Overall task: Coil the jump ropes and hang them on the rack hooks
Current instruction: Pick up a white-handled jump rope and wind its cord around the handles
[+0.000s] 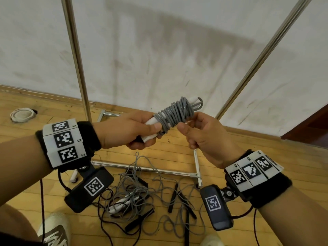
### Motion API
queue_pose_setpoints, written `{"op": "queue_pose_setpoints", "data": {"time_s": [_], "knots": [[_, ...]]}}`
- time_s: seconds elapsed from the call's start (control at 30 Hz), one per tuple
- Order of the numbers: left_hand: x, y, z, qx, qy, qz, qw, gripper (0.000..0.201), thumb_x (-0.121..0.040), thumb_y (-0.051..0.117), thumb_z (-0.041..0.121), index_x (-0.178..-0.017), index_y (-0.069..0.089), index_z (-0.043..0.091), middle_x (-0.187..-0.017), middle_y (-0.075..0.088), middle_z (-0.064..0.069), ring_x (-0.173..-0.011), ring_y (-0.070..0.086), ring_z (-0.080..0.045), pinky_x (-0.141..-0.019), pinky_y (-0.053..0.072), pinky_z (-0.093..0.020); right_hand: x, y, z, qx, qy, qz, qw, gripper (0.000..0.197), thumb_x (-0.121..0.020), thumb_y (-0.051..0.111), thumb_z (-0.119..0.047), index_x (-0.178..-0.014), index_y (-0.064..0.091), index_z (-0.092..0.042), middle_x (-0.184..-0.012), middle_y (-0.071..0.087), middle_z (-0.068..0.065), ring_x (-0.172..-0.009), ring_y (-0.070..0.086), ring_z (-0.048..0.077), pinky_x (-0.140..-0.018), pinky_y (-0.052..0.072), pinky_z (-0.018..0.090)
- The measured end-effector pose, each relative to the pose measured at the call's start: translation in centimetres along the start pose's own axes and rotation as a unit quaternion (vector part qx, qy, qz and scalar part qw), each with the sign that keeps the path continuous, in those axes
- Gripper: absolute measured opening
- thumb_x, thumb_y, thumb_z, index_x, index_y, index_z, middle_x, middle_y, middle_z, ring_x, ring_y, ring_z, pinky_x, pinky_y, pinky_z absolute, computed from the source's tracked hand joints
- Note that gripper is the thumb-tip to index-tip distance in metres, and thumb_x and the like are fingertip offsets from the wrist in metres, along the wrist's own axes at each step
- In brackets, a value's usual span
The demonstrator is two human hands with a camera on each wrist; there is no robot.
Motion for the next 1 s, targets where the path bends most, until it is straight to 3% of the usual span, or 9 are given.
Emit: {"op": "queue_pose_setpoints", "data": {"time_s": [0.13,0.3,0.43,0.5,0.57,0.67,0.77,0.9,1.0], "knots": [[0.1,0.2,0.3,0.009,0.004,-0.032,0.999,0.042,-0.090,0.053,0.054,-0.083,0.063,0.014,-0.060,0.052,-0.006,-0.043,0.036,-0.018,-0.045,0.030,-0.024,0.2,-0.6,-0.5,0.040,-0.048,-0.005,0.998,0.069,-0.054,0.085,-0.036,-0.114,0.060,-0.014,-0.094,0.062,0.014,-0.073,0.060,0.021,-0.056,0.048,0.026],[0.1,0.4,0.1,-0.036,-0.033,-0.064,0.997,0.066,-0.093,0.037,0.068,-0.078,0.061,0.009,-0.058,0.055,-0.016,-0.041,0.048,-0.024,-0.043,0.040,-0.025,1.0,-0.3,-0.5,0.036,-0.086,-0.039,0.995,0.059,-0.059,0.085,-0.019,-0.112,0.061,-0.014,-0.109,0.070,0.013,-0.105,0.063,0.038,-0.091,0.052,0.054],[-0.1,0.4,0.0,-0.124,-0.087,-0.035,0.988,0.069,-0.097,0.028,0.067,-0.083,0.065,0.012,-0.077,0.073,-0.008,-0.070,0.072,-0.024,-0.063,0.054,-0.035,1.4,0.0,-0.6,0.086,-0.099,-0.025,0.991,0.056,-0.058,0.087,-0.025,-0.106,0.063,-0.008,-0.098,0.074,0.008,-0.092,0.071,0.026,-0.083,0.057,0.048],[-0.2,0.3,0.4,-0.209,-0.041,0.046,0.976,0.048,-0.096,0.032,0.061,-0.091,0.064,0.025,-0.081,0.070,0.005,-0.078,0.067,-0.014,-0.073,0.054,-0.030,1.3,0.2,-0.5,0.103,-0.101,-0.013,0.989,0.054,-0.058,0.087,-0.030,-0.103,0.065,-0.010,-0.095,0.076,0.003,-0.088,0.073,0.021,-0.080,0.060,0.043],[-0.3,0.4,0.9,-0.205,-0.007,0.107,0.973,0.039,-0.101,0.035,0.053,-0.108,0.060,0.025,-0.093,0.068,0.001,-0.089,0.064,-0.022,-0.085,0.054,-0.042,1.3,0.7,-0.4,0.104,-0.101,-0.014,0.989,0.049,-0.059,0.087,-0.031,-0.100,0.065,-0.018,-0.092,0.076,-0.003,-0.086,0.073,0.016,-0.078,0.061,0.035],[-0.1,1.3,1.3,-0.124,0.023,0.076,0.989,0.057,-0.097,0.034,0.056,-0.122,0.054,0.010,-0.079,0.067,0.002,-0.069,0.063,-0.017,-0.065,0.053,-0.035,1.2,1.8,-0.2,0.114,-0.107,-0.026,0.987,0.042,-0.057,0.088,-0.034,-0.094,0.068,-0.034,-0.091,0.076,-0.005,-0.083,0.072,0.021,-0.074,0.061,0.040],[-0.1,2.1,1.1,-0.159,-0.008,0.056,0.986,0.060,-0.089,0.038,0.072,-0.120,0.048,0.022,-0.075,0.066,-0.003,-0.057,0.061,-0.014,-0.054,0.056,-0.032,1.2,2.9,-0.1,0.133,-0.100,-0.066,0.984,0.049,-0.064,0.089,-0.026,-0.107,0.067,-0.020,-0.099,0.074,0.005,-0.093,0.070,0.027,-0.082,0.057,0.049],[0.1,1.4,0.5,-0.186,-0.034,0.063,0.980,0.053,-0.084,0.045,0.065,-0.119,0.044,0.025,-0.091,0.069,-0.014,-0.075,0.067,-0.032,-0.065,0.059,-0.047,1.0,2.9,0.0,0.133,-0.044,-0.149,0.979,0.033,-0.084,0.072,-0.003,-0.114,0.063,-0.014,-0.101,0.072,0.000,-0.089,0.069,0.006,-0.074,0.053,0.019],[0.4,0.9,0.2,-0.151,-0.037,0.065,0.986,0.052,-0.084,0.050,0.061,-0.118,0.041,0.024,-0.096,0.066,-0.021,-0.075,0.065,-0.034,-0.067,0.057,-0.056,1.1,2.4,-0.2,0.147,-0.024,-0.185,0.971,0.030,-0.089,0.065,0.001,-0.113,0.062,-0.018,-0.094,0.071,-0.002,-0.076,0.065,0.007,-0.068,0.052,0.019]]}}
Point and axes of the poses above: each hand's wrist, its own x-axis away from the middle knuckle, its own y-axis out of the palm, z = x × y, the point moved 2 cm from there along -x, towards the middle knuckle
